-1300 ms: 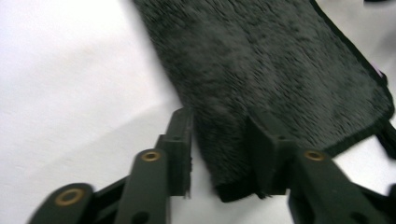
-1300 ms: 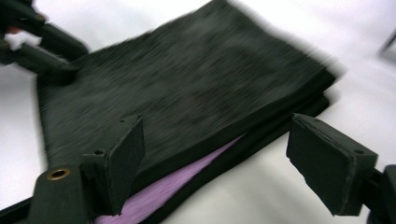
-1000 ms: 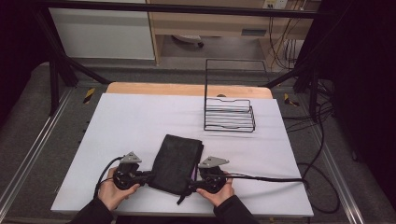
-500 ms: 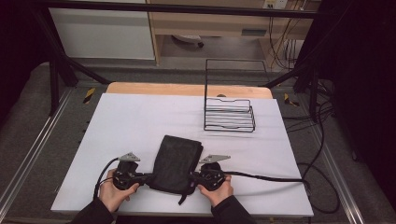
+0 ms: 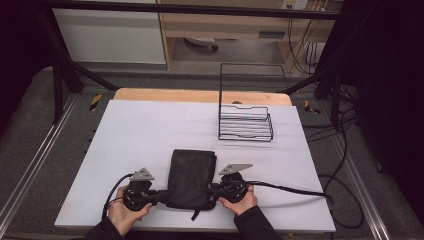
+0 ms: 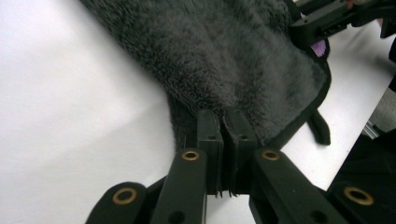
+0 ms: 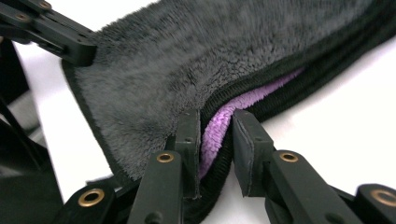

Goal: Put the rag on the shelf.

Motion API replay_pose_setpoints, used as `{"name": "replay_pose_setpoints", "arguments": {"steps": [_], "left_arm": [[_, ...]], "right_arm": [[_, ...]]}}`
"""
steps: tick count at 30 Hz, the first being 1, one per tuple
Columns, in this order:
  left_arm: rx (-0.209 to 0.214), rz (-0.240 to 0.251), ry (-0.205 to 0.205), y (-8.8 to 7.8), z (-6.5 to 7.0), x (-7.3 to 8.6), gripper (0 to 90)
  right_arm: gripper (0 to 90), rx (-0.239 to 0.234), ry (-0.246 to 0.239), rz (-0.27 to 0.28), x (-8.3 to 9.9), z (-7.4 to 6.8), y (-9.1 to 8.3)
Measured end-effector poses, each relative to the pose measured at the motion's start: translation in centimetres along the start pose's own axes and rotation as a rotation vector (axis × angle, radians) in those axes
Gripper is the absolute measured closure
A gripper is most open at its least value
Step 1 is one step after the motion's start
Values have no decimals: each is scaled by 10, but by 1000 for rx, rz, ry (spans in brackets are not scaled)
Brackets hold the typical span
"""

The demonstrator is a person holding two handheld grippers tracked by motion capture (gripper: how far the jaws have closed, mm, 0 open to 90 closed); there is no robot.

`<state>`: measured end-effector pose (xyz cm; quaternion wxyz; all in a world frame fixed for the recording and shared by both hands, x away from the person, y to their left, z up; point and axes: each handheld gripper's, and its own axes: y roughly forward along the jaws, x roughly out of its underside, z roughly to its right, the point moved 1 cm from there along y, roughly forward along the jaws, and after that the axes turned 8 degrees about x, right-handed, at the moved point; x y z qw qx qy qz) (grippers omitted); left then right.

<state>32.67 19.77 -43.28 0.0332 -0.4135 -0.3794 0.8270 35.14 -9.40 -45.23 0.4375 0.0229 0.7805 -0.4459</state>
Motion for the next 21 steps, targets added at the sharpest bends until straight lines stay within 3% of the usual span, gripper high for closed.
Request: {"name": "replay_pose_setpoints", "arguments": {"steps": [3, 7, 9, 11, 12, 14, 17, 21], "left_arm": [[-28, -5, 7, -3, -2, 2, 863], [-60, -33, 24, 2, -5, 5, 857], [-56, -28, 34, 1, -6, 4, 838], [-56, -16, 43, 0, -7, 3, 798], [-66, 1, 61, 0, -7, 2, 762], [-91, 25, 83, 1, -9, 0, 643], [-83, 26, 76, 3, -10, -2, 559], [-59, -30, 55, 9, -14, 5, 556]], "right_arm": [[741, -23, 16, 16, -1, -2, 3], [652, 4, -20, 3, 1, -6, 13], [491, 51, -61, 45, -2, -3, 8], [412, 111, -99, 93, -10, 3, 1], [389, 137, -93, 115, -15, 7, -1], [382, 170, -86, 151, -26, 17, 0], [398, 210, -46, 168, -41, 34, 15], [467, 275, 10, 134, -49, 55, 40]]}}
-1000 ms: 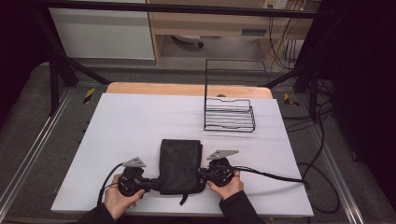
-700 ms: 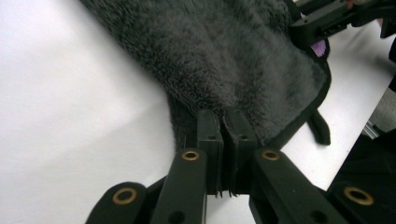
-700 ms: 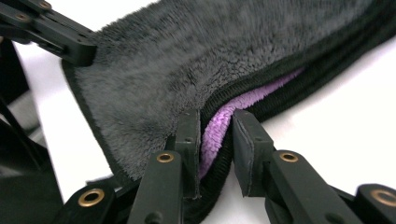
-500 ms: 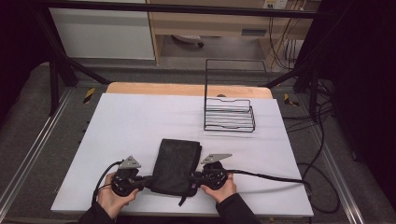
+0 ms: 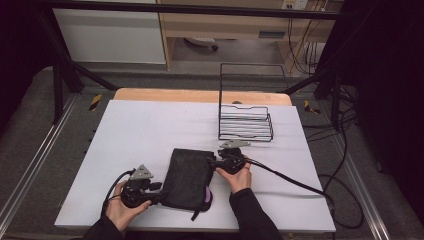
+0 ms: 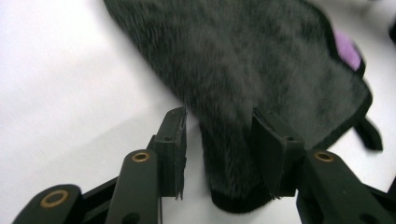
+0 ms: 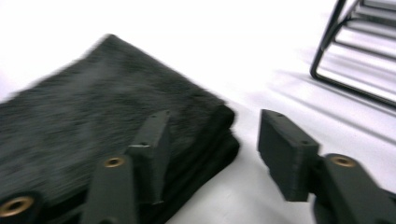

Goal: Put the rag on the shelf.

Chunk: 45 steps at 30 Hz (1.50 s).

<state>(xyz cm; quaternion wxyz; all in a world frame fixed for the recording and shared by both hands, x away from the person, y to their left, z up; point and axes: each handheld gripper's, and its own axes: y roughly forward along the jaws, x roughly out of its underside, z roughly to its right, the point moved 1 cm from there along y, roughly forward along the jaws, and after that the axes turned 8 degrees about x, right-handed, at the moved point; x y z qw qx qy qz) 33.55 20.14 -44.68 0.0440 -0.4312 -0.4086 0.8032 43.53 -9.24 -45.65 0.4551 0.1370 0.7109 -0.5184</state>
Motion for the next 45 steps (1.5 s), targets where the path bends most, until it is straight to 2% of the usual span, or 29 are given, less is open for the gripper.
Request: {"name": "replay_pose_setpoints", "arguments": {"steps": [2, 4, 6, 8, 9, 11, 13, 15, 16, 17, 19, 21, 23, 24, 25, 26, 27, 28, 29, 31, 33, 34, 38, 42, 45], "left_arm": [[17, 12, -15, 1, -2, 4, 558], [51, 15, -42, 4, -3, 6, 584], [71, 13, -56, 4, -2, 7, 671], [72, 7, -61, 4, -1, 5, 723], [72, 5, -61, 4, 0, 5, 756], [85, 3, -79, 3, 2, 4, 794], [141, 11, -113, 3, 5, 4, 811], [114, 10, -75, 3, 13, 4, 813], [91, 6, -61, 3, 15, 4, 813], [78, 6, -66, 2, 15, 4, 812], [61, 11, -78, 0, 12, 5, 806], [66, 13, -88, 0, 10, 7, 794], [58, 1, -58, -2, 10, 4, 760], [41, 3, -42, -5, 10, 1, 724], [17, 17, -21, -9, 9, -2, 622], [0, 37, -8, -12, 7, -6, 622], [-25, 69, -1, -17, 3, -12, 572], [-35, 93, -2, -20, -1, -17, 453], [-47, 100, -2, -22, -6, -23, 453], [-72, 112, -11, -23, -15, -35, 371], [-102, 115, -8, -19, -24, -45, 323], [-103, 112, -13, -16, -29, -50, 296], [-126, 112, -53, -1, -47, -65, 221], [-186, 131, -52, 15, -62, -72, 194], [-216, 117, -54, 25, -72, -73, 194]], "right_arm": [[506, -13, 24, -32, 2, 1, 9], [580, -31, 41, -33, 4, 0, 10], [638, -47, 67, -48, 4, -1, 10], [761, -86, 74, -59, 2, 0, 10], [782, -95, 77, -61, 1, 0, 11], [806, -101, 65, -46, -1, 2, 12], [814, -109, 54, -7, -7, 3, 13], [815, -128, 18, 35, -16, -1, 16], [814, -129, 2, 36, -19, -3, 18], [812, -126, -15, 27, -21, -5, 20], [804, -107, -18, -17, -19, -6, 25], [774, -100, -37, -23, -15, -5, 26], [726, -90, -38, -10, -15, -3, 24], [690, -84, -31, -9, -15, -3, 22], [597, -74, -44, 15, -19, -2, 16], [597, -74, -44, 15, -19, -2, 16], [539, -81, -42, 24, -21, -1, 13], [414, -87, -48, 45, -25, 0, 4], [414, -87, -48, 45, -25, 0, 4], [346, -97, -55, 49, -27, 0, -2], [273, -97, -62, 48, -28, 0, -7], [248, -98, -69, 50, -28, 0, -9], [171, -101, -68, 66, -25, 1, -17], [107, -100, -49, 58, -22, 5, -22], [89, -77, -66, 44, -18, 7, -24]]}}
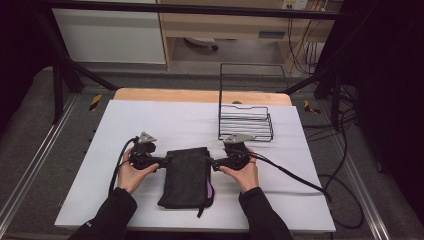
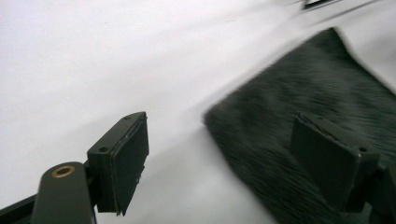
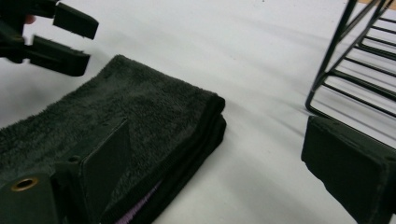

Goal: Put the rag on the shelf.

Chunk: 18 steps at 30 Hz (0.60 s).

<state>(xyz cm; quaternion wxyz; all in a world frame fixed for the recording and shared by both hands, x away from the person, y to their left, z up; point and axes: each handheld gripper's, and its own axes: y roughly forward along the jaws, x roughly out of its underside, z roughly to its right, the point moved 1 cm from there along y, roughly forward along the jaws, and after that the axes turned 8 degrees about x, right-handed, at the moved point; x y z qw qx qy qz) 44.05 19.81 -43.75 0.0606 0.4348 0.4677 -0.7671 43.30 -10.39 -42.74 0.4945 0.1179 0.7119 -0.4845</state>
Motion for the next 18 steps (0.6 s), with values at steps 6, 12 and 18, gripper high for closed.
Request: {"name": "replay_pose_setpoints", "arguments": {"steps": [6, 12, 18], "left_arm": [[17, -15, -59, 13, -10, 2, 304], [66, -32, -87, 17, -7, 3, 505], [113, -41, -89, 19, -3, 4, 638]], "right_arm": [[86, -5, 18, 6, 8, 3, -3], [96, -7, 23, -9, 11, 2, 0], [117, -12, 57, -13, 8, 3, 3]]}}
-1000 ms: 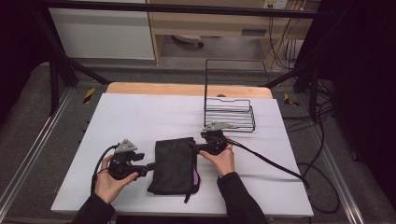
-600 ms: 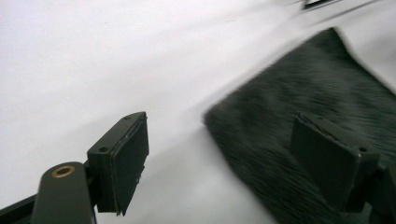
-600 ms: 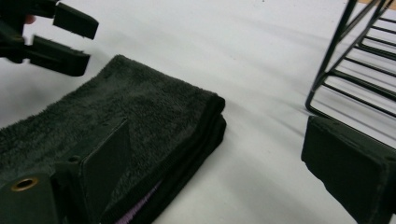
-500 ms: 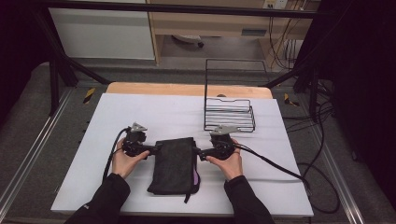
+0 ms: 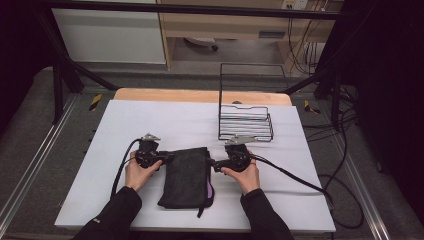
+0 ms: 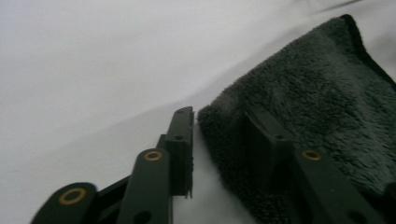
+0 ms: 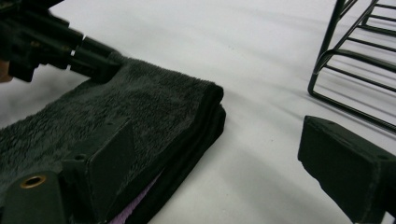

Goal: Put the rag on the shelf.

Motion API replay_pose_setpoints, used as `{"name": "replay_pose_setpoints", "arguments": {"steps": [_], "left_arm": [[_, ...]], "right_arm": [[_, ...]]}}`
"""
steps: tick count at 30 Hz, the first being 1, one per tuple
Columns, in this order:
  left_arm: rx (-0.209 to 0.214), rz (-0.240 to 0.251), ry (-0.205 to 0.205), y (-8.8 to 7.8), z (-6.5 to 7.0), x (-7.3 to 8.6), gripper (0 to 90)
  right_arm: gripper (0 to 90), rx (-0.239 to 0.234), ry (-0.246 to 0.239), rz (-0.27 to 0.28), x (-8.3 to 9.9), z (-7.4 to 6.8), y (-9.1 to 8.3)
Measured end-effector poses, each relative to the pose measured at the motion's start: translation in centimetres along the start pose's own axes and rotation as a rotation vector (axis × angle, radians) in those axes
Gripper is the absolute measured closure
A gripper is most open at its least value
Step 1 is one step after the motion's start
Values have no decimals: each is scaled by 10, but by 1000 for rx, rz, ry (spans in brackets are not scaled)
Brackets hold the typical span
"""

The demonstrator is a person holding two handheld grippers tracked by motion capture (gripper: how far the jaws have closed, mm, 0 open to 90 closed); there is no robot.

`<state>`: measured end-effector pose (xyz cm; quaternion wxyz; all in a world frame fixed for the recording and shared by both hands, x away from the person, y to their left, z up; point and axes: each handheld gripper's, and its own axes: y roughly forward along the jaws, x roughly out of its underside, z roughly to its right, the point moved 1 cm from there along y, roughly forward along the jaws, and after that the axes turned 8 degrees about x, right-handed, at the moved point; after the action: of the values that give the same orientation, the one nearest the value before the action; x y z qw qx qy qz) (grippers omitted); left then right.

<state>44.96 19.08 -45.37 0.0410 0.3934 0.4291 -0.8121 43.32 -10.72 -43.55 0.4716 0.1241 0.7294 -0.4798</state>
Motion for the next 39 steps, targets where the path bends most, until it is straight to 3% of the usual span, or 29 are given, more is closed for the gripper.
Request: {"name": "replay_pose_setpoints", "arguments": {"steps": [4, 14, 18, 22, 34, 39], "left_arm": [[13, -4, 13, 0, 3, 1, 679], [21, -8, 18, 2, 5, 2, 744], [18, -8, 40, 2, 7, 2, 767], [16, -9, 40, 2, 7, 2, 789], [32, 4, 21, -2, 4, 1, 816], [28, 43, 40, -10, 7, -3, 818]], "right_arm": [[180, -10, 55, 13, -5, 2, 6], [325, 22, 57, -44, -11, -5, 43], [385, 17, 63, -68, -7, -5, 51], [469, 7, 48, -88, -3, -6, 53], [746, -63, 139, -156, -4, -8, 51], [775, -71, 132, -146, -7, -7, 46]]}}
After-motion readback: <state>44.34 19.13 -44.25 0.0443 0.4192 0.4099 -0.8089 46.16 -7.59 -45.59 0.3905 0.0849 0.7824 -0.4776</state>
